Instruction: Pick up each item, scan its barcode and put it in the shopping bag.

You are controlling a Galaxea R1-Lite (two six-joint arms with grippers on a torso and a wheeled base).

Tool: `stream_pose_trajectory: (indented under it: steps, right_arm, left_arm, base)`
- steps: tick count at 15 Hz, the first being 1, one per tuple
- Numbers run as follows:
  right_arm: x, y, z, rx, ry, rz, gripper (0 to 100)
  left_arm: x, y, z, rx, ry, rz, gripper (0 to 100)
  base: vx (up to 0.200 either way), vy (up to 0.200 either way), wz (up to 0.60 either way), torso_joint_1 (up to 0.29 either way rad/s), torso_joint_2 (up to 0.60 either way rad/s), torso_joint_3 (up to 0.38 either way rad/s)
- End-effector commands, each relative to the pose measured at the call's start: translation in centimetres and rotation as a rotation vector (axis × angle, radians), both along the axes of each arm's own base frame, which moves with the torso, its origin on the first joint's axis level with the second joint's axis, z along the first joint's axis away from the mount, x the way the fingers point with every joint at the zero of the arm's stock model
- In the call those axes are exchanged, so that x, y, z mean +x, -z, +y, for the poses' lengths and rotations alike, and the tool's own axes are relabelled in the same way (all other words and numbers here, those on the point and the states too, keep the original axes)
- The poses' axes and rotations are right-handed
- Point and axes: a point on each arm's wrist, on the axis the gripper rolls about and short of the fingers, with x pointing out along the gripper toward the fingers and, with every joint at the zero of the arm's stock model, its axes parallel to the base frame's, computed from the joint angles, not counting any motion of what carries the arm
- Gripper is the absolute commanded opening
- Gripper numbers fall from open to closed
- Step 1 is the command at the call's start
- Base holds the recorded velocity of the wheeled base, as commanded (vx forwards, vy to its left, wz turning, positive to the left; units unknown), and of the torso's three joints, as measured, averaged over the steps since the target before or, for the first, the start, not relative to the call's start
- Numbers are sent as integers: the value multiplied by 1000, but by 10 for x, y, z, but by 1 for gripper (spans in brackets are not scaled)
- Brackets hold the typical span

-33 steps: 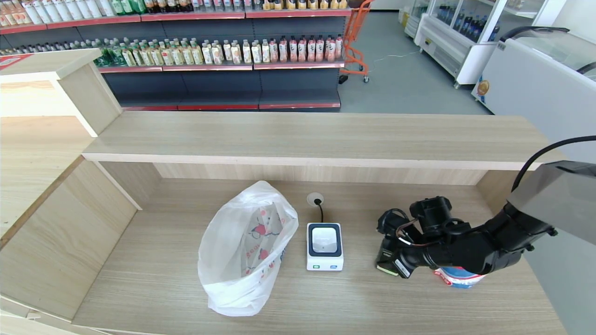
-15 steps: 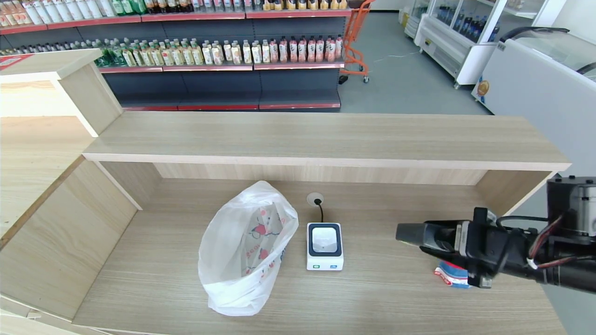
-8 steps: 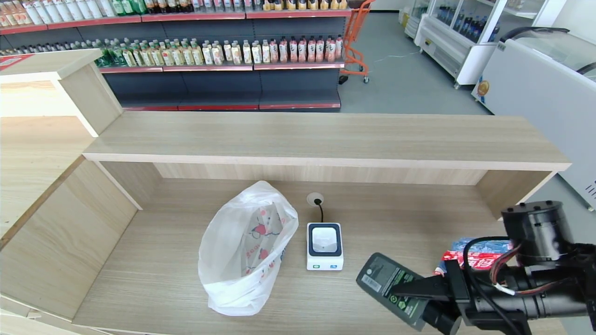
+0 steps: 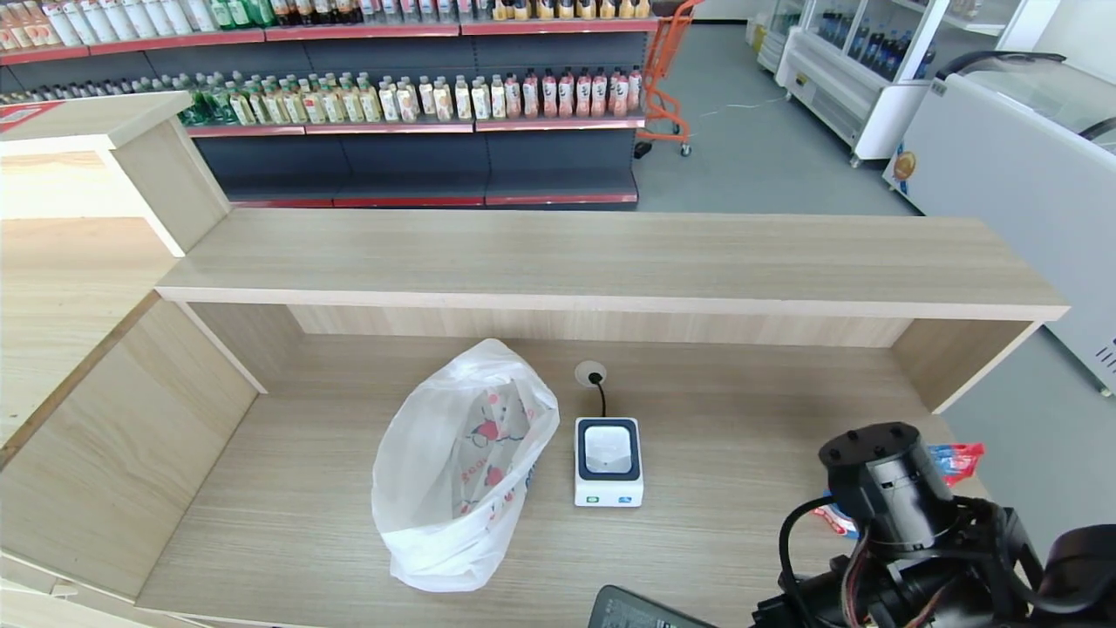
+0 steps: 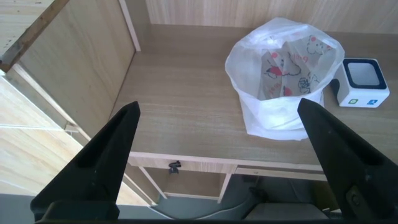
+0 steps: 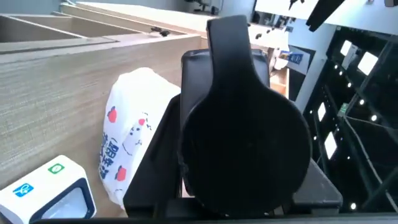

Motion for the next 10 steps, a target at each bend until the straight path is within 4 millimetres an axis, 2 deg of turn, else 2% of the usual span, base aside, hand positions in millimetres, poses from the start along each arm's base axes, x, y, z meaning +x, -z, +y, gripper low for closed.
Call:
stream_pose_trajectory:
  steps: [1,4,10]
  right_arm:
    - [4,-5,-3,28,10,-27,0]
    - [12,-22,0,149,3,-171,0]
    - [13,-21,2,155,0,-178,0]
  left_arm:
    - [0,0,0,0,0,0,100]
    - [0,0,0,0,0,0,100]
    - [0,0,0,0,0,0,100]
  base:
    - [0,0,0,0,0,0]
    - [0,0,0,0,0,0]
    - [0,0,0,0,0,0]
